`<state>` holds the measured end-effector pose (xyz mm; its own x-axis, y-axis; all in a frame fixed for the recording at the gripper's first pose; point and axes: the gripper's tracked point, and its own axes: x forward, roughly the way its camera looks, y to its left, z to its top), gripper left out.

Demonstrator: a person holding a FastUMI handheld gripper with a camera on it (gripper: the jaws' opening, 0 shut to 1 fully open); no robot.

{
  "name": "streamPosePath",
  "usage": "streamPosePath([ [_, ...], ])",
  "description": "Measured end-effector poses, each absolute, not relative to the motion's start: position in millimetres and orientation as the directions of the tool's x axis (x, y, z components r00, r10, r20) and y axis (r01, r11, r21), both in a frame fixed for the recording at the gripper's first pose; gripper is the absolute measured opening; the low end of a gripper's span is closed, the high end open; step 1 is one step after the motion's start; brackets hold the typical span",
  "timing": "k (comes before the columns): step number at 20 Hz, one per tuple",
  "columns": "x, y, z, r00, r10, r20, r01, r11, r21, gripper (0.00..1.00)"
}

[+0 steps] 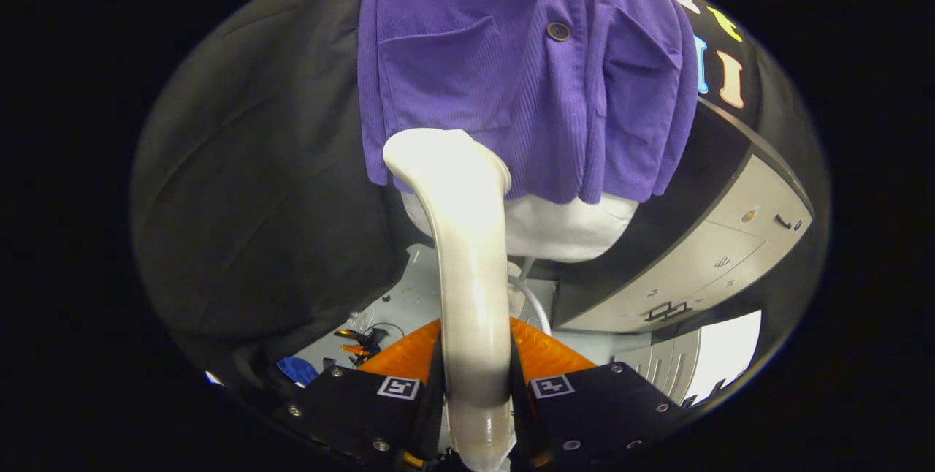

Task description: Iron the clothes twice with a garment steamer, once on the left side and once on the right side.

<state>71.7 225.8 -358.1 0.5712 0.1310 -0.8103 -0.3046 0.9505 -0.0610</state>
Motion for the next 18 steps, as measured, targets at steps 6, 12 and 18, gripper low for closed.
streamPosePath([
  [6,41,155,-276,0.594,0.231,-0.771,-0.302,0.952,0.052,0.40],
  [12,38,64,-140,0.778,0.263,-0.570,-0.262,0.961,0.085,0.40],
  [18,32,-20,-58,0.899,0.218,-0.380,-0.225,0.974,0.026,0.40],
])
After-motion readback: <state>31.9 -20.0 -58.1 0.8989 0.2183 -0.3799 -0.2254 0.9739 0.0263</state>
